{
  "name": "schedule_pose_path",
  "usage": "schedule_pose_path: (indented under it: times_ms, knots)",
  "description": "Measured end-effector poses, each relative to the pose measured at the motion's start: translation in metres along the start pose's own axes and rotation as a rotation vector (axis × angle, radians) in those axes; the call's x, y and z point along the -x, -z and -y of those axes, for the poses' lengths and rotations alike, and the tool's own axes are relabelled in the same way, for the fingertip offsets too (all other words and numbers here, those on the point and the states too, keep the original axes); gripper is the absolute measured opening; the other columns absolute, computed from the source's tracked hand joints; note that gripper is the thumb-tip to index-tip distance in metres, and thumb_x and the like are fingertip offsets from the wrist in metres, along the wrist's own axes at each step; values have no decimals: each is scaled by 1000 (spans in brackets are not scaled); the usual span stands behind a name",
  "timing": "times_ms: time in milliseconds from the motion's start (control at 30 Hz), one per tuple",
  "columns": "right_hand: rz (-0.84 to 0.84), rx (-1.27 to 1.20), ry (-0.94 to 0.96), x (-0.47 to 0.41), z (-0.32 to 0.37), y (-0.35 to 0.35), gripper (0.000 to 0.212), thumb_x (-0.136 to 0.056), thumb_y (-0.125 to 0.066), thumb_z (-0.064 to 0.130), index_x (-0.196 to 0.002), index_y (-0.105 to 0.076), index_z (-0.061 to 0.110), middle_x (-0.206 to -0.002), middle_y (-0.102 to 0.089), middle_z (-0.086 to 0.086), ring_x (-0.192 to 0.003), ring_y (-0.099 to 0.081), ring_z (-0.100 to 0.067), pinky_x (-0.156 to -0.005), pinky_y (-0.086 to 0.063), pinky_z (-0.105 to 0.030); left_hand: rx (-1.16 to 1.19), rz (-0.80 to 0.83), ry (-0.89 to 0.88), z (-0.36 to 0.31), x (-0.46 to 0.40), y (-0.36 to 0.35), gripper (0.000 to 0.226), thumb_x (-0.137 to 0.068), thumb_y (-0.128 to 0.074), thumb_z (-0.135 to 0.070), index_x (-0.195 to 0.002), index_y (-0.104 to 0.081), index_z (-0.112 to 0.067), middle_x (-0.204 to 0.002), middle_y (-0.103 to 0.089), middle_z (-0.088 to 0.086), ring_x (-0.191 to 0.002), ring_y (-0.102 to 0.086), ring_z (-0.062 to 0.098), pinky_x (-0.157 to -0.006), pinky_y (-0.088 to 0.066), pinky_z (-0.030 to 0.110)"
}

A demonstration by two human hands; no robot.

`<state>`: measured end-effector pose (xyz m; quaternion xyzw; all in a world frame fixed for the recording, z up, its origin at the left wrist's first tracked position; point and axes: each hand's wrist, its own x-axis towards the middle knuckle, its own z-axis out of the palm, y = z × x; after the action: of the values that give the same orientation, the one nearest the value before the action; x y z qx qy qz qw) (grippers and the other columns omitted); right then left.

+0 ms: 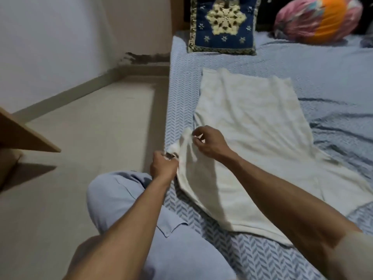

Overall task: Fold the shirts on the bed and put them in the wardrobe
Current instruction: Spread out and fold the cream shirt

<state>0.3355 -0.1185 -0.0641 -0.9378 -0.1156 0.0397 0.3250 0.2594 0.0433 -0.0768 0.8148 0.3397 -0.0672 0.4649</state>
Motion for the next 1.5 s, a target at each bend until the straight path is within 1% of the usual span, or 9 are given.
schedule_pose_path:
  times_ms: [167,267,500,667,833,1033,1167,1267,1500]
  knots:
    - [175,237,-181,-66,27,-11,54,-82,-63,60,-111,-67,15,-107,-69,-6,-100,-63,-30,-78,-46,-34,132,22,180,0,-29,-10,54,-61,-70,-66,-71,-71,-13,-66,-73,4,-60,-72,27,-60,-63,37]
    - [355,355,-302,-79,25,-12,47,-74,-67,48,-115,-62,23,-109,-67,-3,-100,-60,-28,-93,-45,-43,152,77,203,-7,-32,-11,40,-60,-73,-50,-65,-68,-11,-61,-70,5,-56,-68,26,-54,-55,30]
    - [360,-327,-196,-83,30,-4,8,-97,-63,17,-92,-63,11,-76,-63,-2,-63,-52,-14,-54,-45,-26,506,-134,280,-21,-36,15,22,-91,-47,-15,-108,-59,-8,-106,-61,13,-89,-53,32,-76,-42,35]
    - [372,-105,-163,-84,26,-20,52,-89,-71,49,-129,-56,20,-113,-69,-4,-94,-66,-18,-83,-56,-38,532,-121,440,-13,-30,16,38,-95,-35,-9,-132,-42,-4,-139,-51,20,-121,-53,39,-102,-45,41]
    - [-2,128,156,-19,19,-43,41,-81,-61,51,-106,-57,19,-101,-55,-3,-93,-53,-22,-85,-49,-42,706,-134,503,7,-41,26,51,-71,-34,-17,-116,-53,-4,-116,-63,21,-96,-66,41,-86,-59,56]
    - [307,369,327,100,7,-51,66,-83,-51,78,-123,-47,25,-107,-51,3,-92,-47,-15,-78,-46,-31,1020,-1,655,-10,-15,47,35,-90,-31,-18,-81,-60,-2,-92,-66,21,-87,-66,38,-90,-54,53]
    - [216,332,301,117,2,-62,42,-92,-57,55,-115,-52,20,-110,-56,0,-95,-51,-21,-81,-47,-35,1061,104,597,-17,-7,47,15,-70,-50,-22,-70,-55,-8,-83,-65,14,-78,-62,32,-84,-51,44]
    - [193,296,281,117,8,-68,21,-96,-53,33,-108,-58,16,-102,-61,-6,-92,-57,-28,-75,-48,-41,935,120,490,-10,-14,33,25,-69,-59,3,-92,-65,-3,-94,-68,18,-82,-68,34,-83,-57,53]
    - [350,258,380,126,19,-62,30,-88,-56,24,-118,-58,19,-108,-64,-4,-91,-59,-26,-73,-48,-35,893,-47,478,11,-26,40,19,-83,-56,16,-81,-60,-2,-97,-66,17,-78,-65,29,-81,-55,44]
